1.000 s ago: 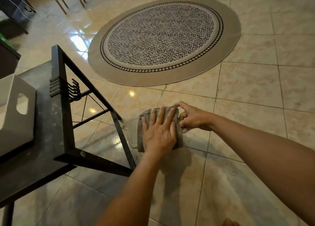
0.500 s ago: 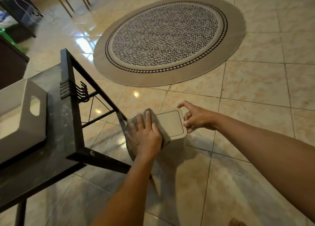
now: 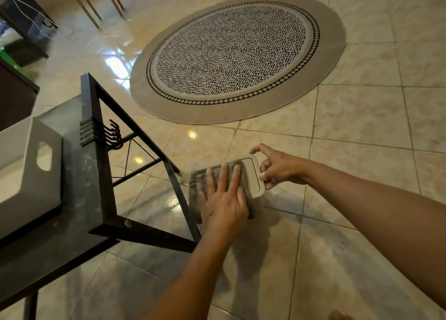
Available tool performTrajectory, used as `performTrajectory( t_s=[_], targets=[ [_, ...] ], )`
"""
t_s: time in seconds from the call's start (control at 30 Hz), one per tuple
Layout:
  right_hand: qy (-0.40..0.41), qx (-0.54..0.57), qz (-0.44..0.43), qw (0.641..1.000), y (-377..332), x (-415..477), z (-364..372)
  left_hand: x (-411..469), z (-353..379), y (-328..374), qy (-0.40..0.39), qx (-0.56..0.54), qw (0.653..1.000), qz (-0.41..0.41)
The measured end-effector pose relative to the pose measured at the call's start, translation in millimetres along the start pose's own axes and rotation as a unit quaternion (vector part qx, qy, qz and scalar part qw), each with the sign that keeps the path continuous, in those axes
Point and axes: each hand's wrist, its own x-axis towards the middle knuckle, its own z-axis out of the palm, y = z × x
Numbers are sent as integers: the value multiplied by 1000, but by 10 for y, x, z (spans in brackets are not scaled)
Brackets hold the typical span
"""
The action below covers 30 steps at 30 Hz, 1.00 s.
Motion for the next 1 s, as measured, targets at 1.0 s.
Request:
performTrajectory(
  t_s=[1.0],
  targets=[
    [7,9,6,1000,8,-42,13,117,56,432,22,-3,999,37]
  ],
)
